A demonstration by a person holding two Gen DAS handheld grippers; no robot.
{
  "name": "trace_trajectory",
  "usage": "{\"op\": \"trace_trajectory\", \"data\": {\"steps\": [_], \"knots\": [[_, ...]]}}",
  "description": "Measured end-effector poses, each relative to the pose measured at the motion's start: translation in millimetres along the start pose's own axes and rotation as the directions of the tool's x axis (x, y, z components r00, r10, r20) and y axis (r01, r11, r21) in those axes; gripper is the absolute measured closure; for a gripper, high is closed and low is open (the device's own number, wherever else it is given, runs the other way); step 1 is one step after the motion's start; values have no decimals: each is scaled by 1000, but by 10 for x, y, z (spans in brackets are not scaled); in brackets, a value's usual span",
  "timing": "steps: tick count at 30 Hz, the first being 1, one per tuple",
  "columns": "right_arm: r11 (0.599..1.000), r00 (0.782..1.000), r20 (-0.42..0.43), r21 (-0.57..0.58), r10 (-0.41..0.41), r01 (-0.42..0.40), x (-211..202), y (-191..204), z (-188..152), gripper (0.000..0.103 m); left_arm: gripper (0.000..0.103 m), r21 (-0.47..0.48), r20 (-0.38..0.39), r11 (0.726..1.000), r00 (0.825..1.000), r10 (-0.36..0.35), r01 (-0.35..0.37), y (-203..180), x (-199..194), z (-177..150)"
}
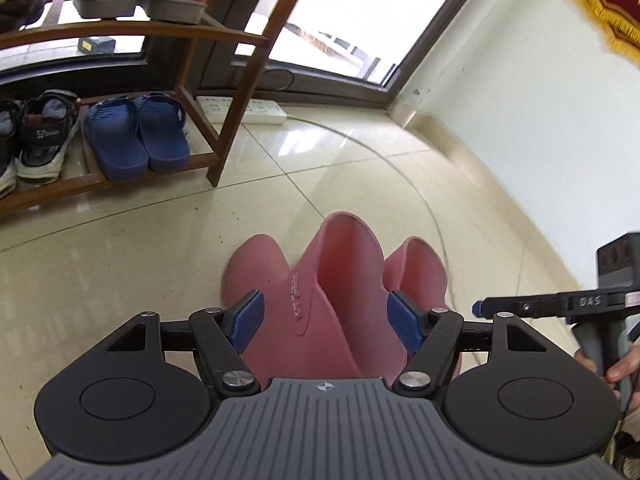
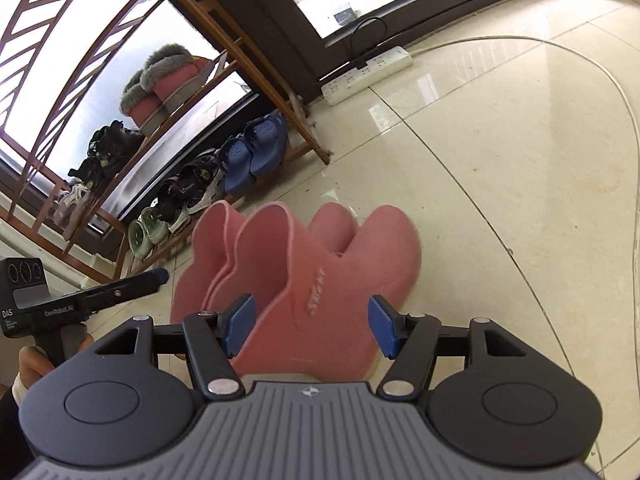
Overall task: Organize scattered shoes
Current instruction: 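Grasp one rain boot with the left tool while the right tool grasps the other, then lift both rain boots with both tools and carry them up to the rack's top shelf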
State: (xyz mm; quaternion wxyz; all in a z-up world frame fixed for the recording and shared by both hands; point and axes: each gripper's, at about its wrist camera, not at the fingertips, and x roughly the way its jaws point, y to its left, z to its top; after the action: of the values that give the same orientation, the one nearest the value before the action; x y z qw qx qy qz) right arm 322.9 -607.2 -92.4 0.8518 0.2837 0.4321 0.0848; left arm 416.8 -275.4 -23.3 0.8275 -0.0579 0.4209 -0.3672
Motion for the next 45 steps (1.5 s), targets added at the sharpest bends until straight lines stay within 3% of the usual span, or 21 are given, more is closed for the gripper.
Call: {"op": "trace_trajectory", "data": {"steps": [11,20,23,25,27,30,32,35,38,40,43,45], "knots": [[993,985,-126,-28,-118,115,427,332,268,35,34,70,-144,990,980,135,-126,-120,408,177],[976,949,-234,-93,-211,195,852,301,128,35,47,72,-252,988,956,153,-139,-70,732,102],[980,944,-266,-46,-197,191,941,165,67,36,51,14,-266,995,959,98,-98,33,782,42],[987,950,-279,32,-143,158,953,16,24,36,70,-47,-265,997,963,44,-58,120,785,19],[987,955,-281,97,-96,128,954,-87,-2,39,86,-65,-252,996,967,44,-62,193,779,-19],[977,963,-268,201,-11,67,957,-235,-48,50,88,-141,-224,990,974,-22,-10,372,769,-70],[964,965,-257,265,44,27,971,-317,-82,59,88,-216,-202,976,976,-83,38,520,759,-114],[950,966,-242,312,88,-8,1003,-383,-121,66,85,-244,-179,966,976,-126,80,607,743,-158],[942,968,-228,336,100,-18,1040,-415,-156,72,68,-304,-154,948,978,-144,91,658,757,-197],[935,970,-218,354,109,-25,1058,-439,-179,72,48,-320,-147,943,979,-144,91,640,783,-204],[921,971,-199,388,129,-42,1080,-482,-203,72,41,-358,-184,928,967,-174,98,630,869,-191],[908,972,-183,415,146,-58,1089,-522,-231,73,43,-452,-211,886,953,-218,103,695,939,-180]]}}
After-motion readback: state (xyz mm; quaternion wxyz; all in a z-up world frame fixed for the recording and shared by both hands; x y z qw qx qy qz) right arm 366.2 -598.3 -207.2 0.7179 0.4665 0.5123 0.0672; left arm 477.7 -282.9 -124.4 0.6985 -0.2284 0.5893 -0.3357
